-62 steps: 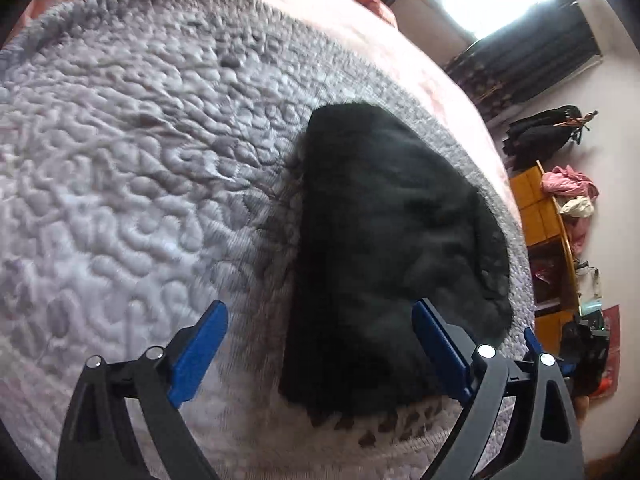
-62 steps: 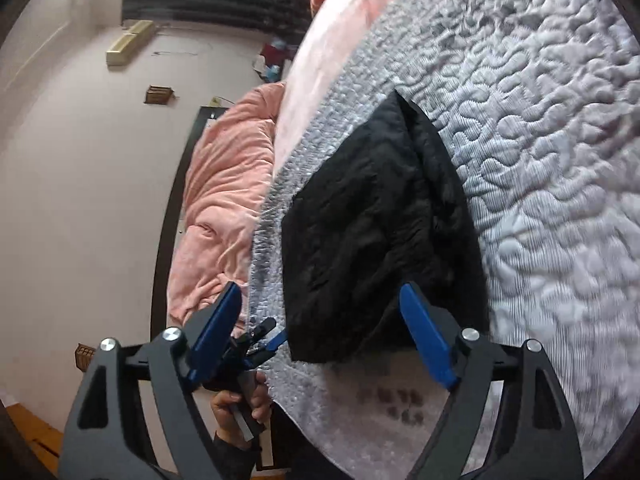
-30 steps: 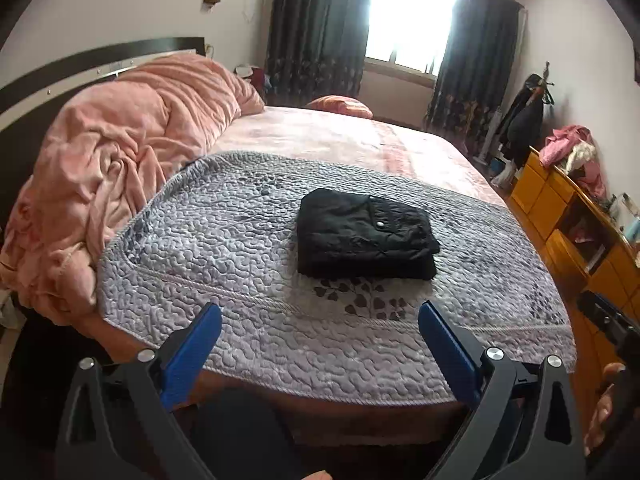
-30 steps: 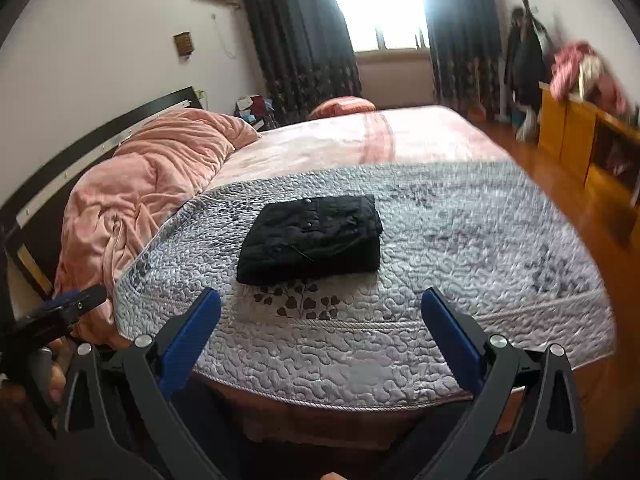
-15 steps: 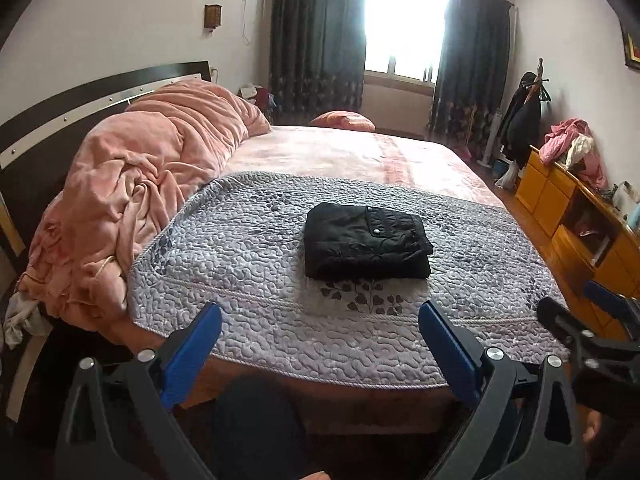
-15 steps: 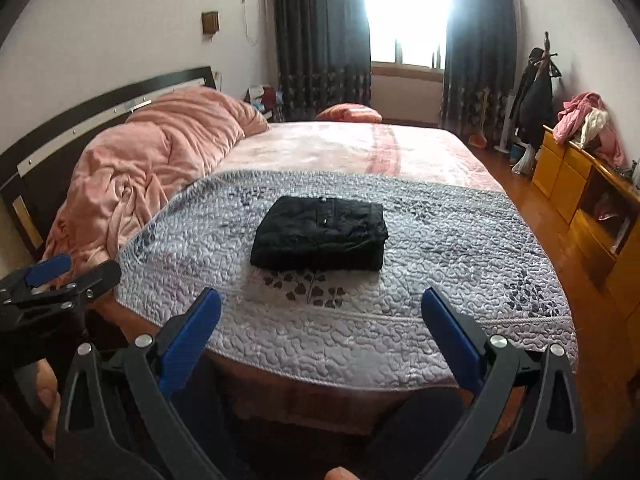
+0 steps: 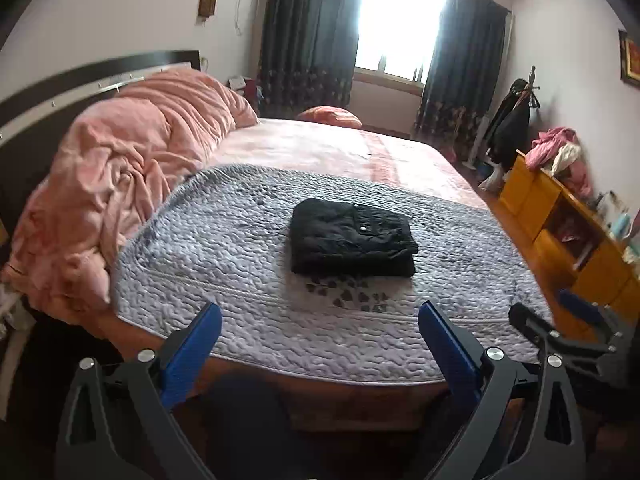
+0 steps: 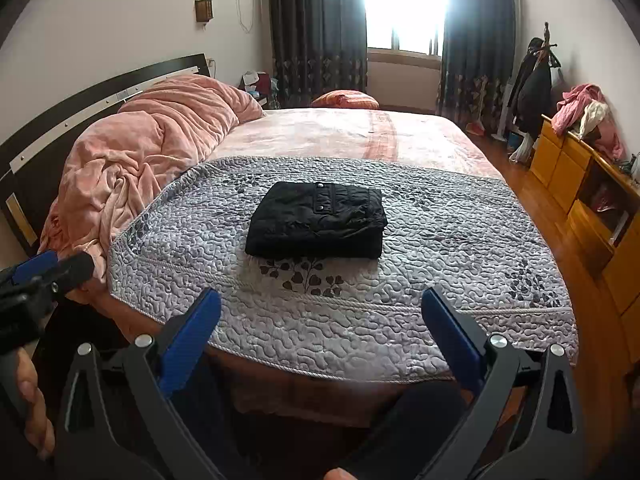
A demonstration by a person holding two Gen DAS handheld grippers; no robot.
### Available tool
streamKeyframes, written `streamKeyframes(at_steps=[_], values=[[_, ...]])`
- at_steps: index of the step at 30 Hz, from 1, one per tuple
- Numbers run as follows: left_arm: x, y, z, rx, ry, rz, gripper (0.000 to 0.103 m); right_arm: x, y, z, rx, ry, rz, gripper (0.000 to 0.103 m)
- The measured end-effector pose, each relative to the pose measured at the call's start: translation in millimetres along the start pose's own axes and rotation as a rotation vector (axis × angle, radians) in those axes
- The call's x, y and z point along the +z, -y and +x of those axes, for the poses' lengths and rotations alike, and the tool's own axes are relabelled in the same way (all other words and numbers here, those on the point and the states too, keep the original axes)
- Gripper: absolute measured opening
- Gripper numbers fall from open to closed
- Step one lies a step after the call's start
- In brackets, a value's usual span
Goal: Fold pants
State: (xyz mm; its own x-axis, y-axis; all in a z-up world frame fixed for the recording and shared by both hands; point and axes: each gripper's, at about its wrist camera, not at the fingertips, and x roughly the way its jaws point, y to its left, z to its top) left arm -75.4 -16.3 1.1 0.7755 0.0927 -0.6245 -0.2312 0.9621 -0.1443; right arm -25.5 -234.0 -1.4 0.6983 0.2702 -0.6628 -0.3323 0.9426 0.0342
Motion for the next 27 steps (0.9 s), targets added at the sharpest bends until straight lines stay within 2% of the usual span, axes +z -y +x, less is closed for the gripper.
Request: streamKeyframes(at_steps=[3,9,13,27], values=[[3,-2,3,0.026,0.004,-0.003,0.099,2,0,3,0.003,-0.002,-0.003,0.1],[9,-4,8,0.034,0.003,-0.008,0.099,4,1,10,0.006,-0.007,0.0,0.1],[9,-4,13,0.012,-0.025,-0.012,0.099,3,1,13,0.002,-0.011,-0.006,0.1],[5,8,19,0.02,-0.014,0.033,0.099,9,4,9,-0.016,0.012,0.002,0.1]])
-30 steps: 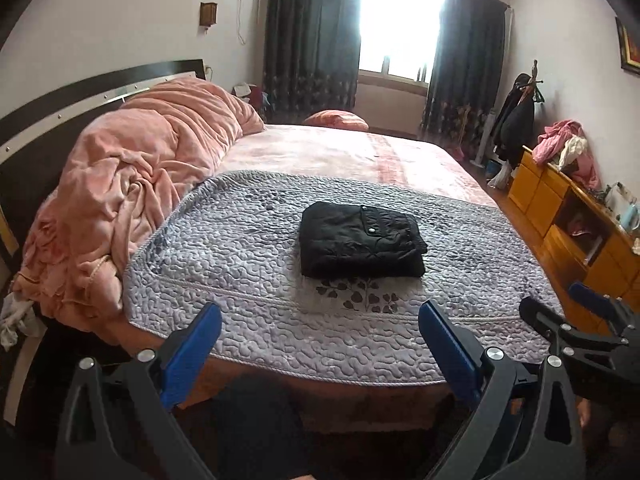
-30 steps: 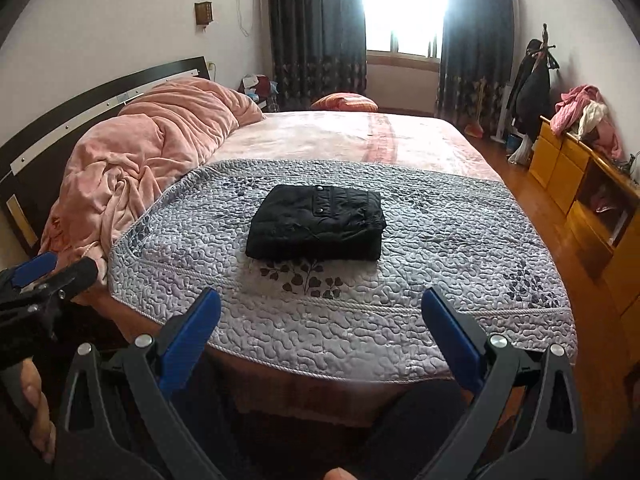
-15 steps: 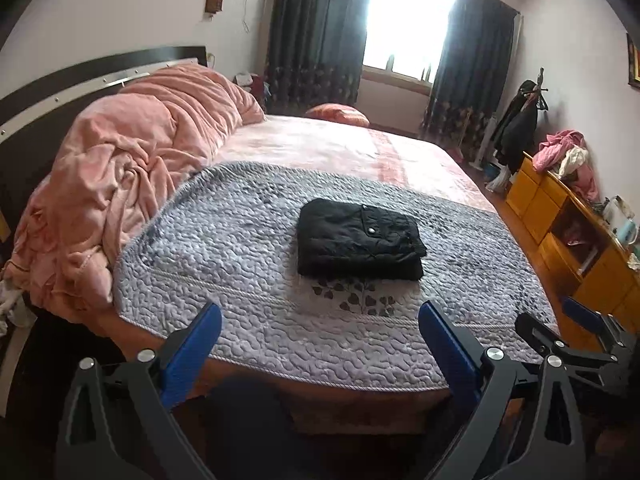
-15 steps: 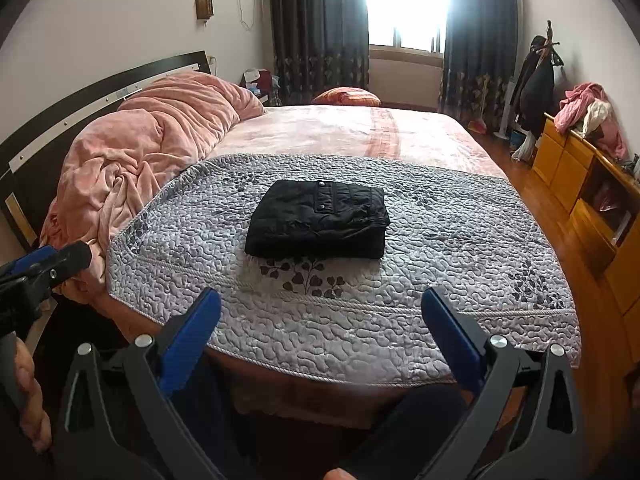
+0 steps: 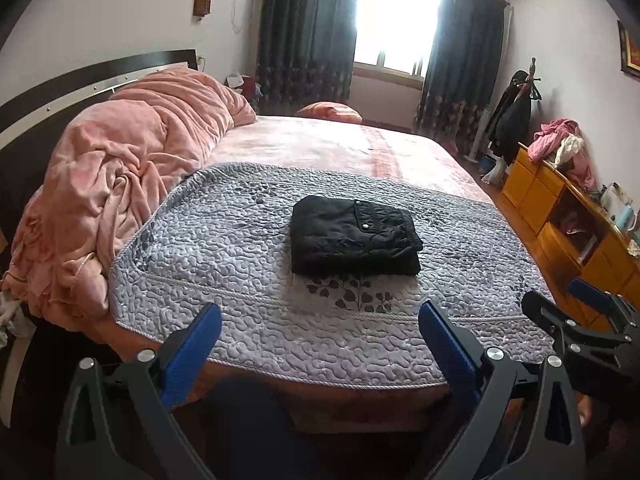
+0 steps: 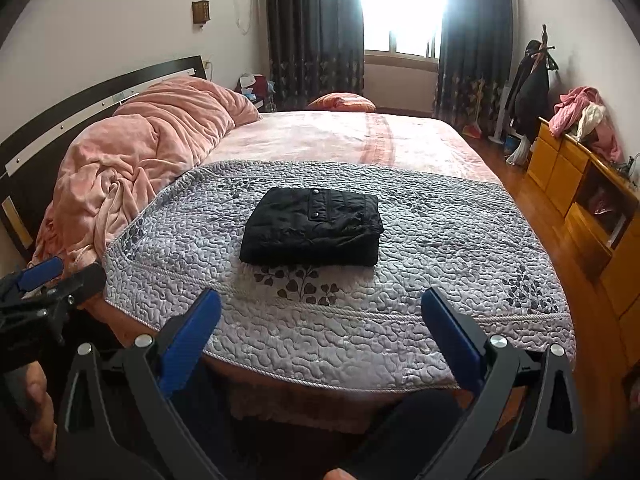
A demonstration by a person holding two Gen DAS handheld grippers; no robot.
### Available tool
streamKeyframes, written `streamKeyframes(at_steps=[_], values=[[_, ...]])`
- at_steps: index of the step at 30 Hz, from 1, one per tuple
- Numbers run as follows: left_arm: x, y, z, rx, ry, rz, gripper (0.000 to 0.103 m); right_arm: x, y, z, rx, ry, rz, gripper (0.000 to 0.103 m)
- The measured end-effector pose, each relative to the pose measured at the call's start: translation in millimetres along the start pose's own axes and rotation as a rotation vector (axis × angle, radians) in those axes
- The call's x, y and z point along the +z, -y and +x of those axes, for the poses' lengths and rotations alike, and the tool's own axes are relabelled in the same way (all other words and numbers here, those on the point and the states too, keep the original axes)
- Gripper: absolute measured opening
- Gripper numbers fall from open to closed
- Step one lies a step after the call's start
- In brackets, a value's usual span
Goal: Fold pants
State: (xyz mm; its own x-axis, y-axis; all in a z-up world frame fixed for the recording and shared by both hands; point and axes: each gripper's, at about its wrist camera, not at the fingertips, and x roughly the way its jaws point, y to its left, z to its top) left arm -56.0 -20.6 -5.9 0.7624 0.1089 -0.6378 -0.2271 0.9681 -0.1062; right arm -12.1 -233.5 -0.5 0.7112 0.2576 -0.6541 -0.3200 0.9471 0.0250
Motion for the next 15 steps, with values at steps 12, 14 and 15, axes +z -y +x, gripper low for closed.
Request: streamKeyframes(at_steps=[12,14,15], values=[[-0.6,1.5,2.9,0.012,0.002,0.015,0.099,1.4,4.6,1.9,-0.009,0.0,0.009,0.1],[-0.9,1.6,3.3,0.015,0.001,0.016,0.099,1.7,4.9,1.8,-0.01,0.001,0.009,0.1],[-1.1,1.7,3.6,0.015,-0.001,0.016,0.099,1.7,4.9,2.1,-0.01,0.001,0.01,0.1]])
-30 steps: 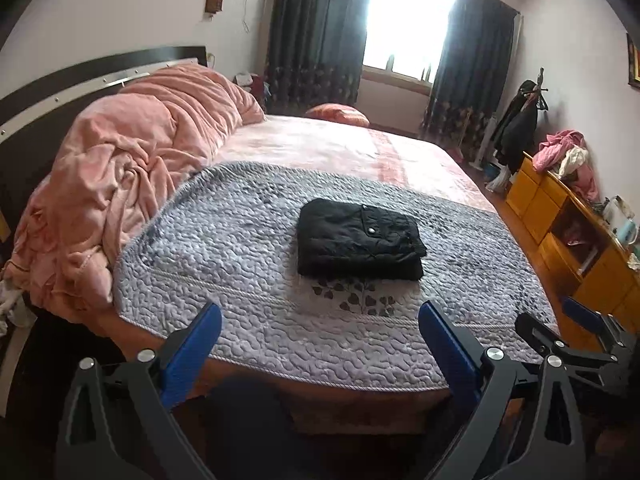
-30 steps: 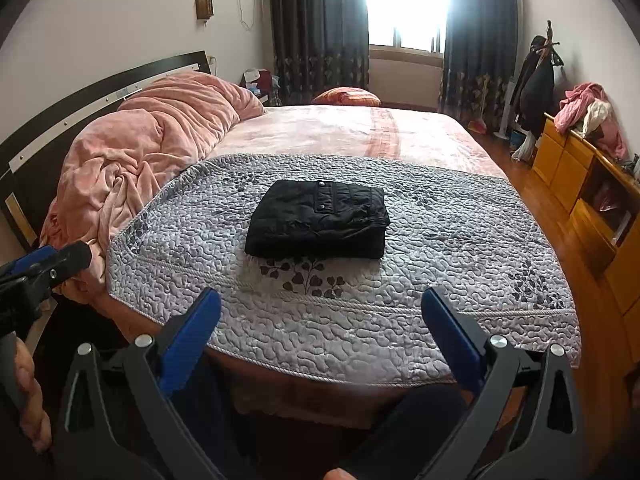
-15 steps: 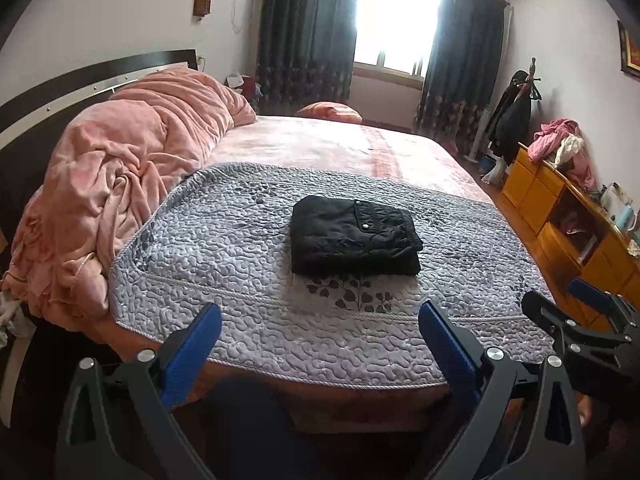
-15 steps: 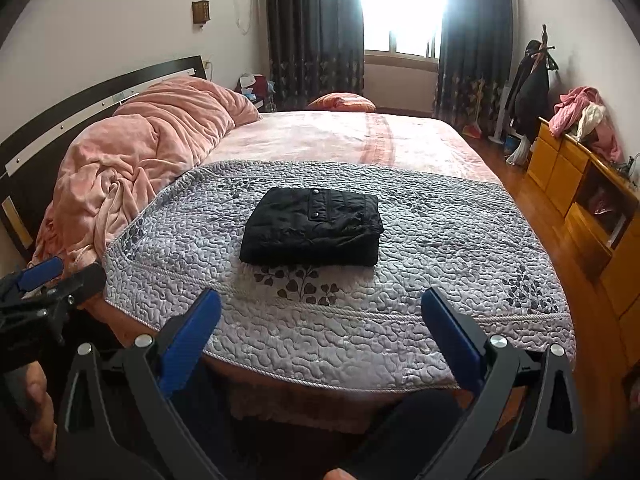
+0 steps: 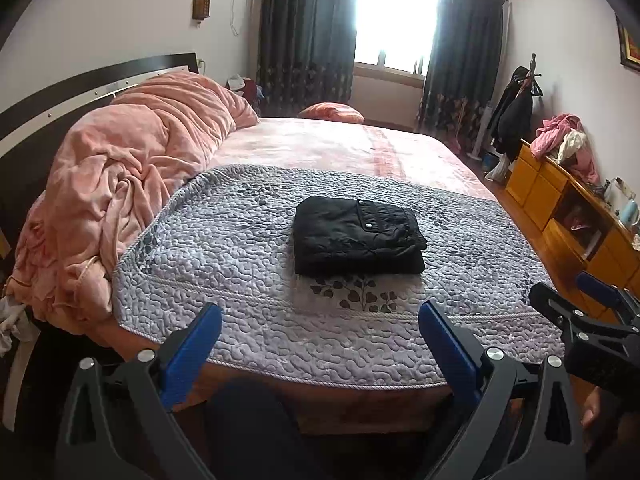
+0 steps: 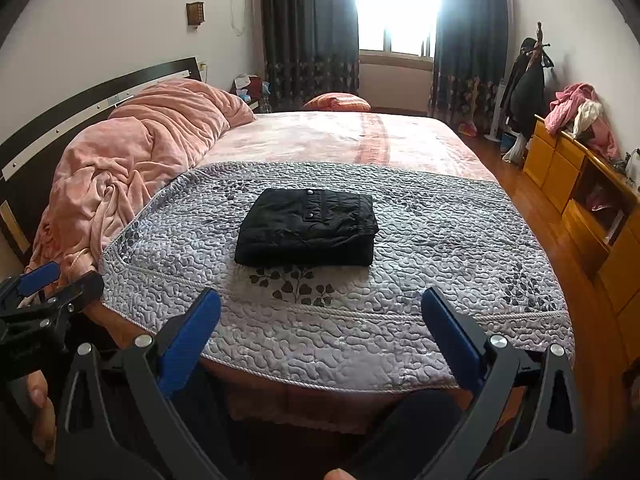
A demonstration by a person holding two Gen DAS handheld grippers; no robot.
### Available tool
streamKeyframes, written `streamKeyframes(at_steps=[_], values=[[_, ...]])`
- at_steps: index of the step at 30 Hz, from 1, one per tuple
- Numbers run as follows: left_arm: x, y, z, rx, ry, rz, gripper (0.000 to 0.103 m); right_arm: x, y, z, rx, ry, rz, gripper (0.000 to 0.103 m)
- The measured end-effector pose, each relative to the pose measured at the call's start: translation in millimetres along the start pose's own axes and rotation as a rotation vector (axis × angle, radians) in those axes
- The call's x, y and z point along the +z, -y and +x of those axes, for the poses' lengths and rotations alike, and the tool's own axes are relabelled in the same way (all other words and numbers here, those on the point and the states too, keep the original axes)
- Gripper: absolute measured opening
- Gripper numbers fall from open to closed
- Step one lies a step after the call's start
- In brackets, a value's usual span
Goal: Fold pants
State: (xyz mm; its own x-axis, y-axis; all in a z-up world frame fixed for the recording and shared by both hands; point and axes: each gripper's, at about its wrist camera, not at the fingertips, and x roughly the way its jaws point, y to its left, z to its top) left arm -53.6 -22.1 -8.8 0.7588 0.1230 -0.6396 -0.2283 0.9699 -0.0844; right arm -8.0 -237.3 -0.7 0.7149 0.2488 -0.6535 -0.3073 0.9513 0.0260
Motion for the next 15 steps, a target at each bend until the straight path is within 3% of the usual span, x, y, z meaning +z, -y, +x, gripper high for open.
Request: streamKeyframes(at_steps=[15], values=[[-2.0,1.0,1.6,-0.008,-0.013,0.009,0.099,0.8,1.6,0.4,-0.008,0.004,0.003,0.1]])
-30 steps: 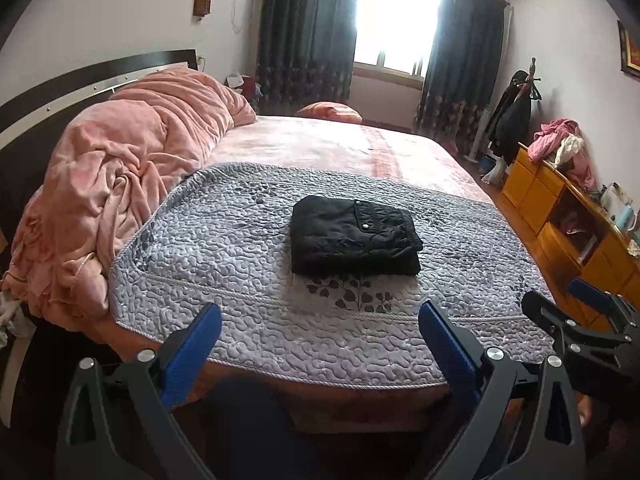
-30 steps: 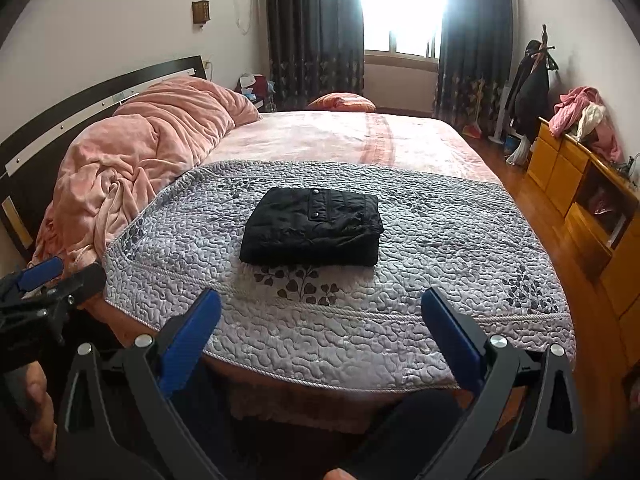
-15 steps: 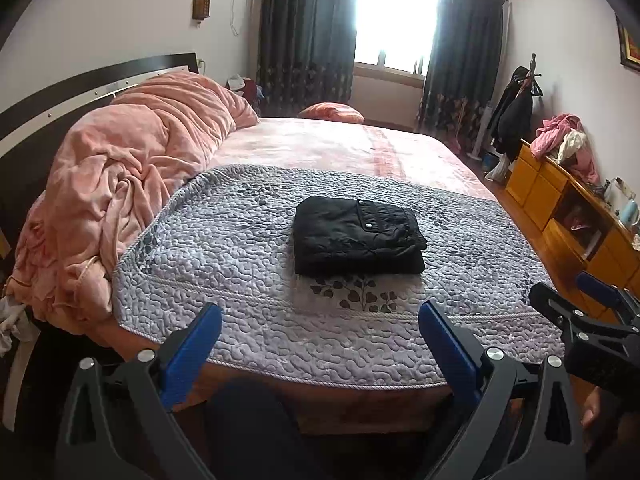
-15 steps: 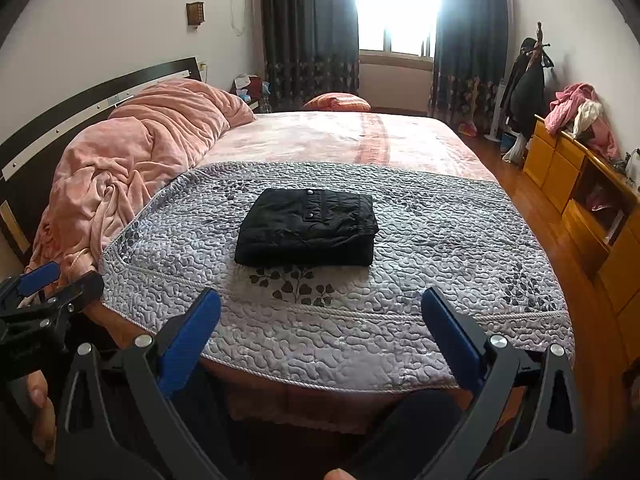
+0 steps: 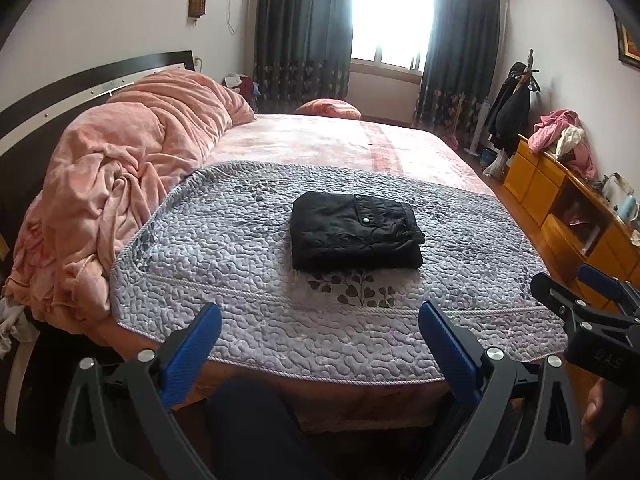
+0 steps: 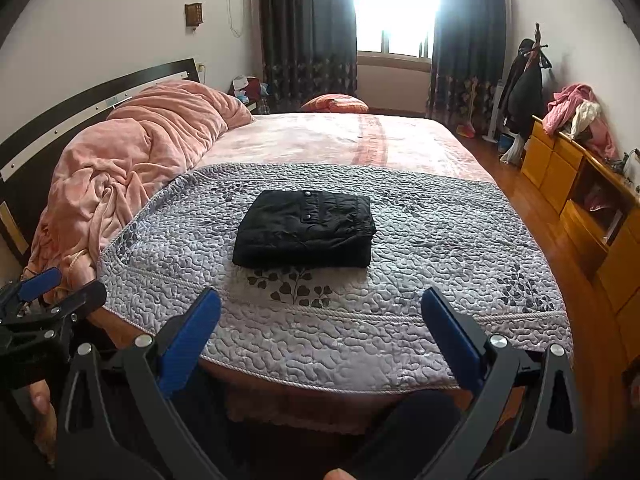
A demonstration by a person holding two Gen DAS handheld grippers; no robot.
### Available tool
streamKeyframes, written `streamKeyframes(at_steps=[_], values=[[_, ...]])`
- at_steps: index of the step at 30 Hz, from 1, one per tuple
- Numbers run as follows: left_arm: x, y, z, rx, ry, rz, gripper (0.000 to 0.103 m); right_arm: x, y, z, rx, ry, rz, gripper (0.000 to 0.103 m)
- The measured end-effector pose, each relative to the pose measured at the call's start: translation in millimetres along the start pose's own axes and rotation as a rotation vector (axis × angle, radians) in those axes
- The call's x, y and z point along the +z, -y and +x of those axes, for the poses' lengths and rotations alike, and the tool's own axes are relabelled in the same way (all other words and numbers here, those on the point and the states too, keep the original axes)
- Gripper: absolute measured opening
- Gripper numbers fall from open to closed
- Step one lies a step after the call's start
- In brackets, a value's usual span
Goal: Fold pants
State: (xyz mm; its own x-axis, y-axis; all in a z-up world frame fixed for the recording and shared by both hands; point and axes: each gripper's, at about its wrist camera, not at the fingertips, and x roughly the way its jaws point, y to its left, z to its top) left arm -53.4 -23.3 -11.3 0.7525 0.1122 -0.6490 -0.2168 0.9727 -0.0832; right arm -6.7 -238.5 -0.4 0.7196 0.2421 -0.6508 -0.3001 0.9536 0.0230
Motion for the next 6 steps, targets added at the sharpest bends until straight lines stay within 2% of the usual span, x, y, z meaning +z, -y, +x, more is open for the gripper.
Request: streamKeyframes(at_steps=[6], values=[[-0.6,-0.6,0.9,-0.003,-0.003,-0.004,0.099,-0.4,-0.7,0.0,-0.002,0.0,-0.001,0.1]])
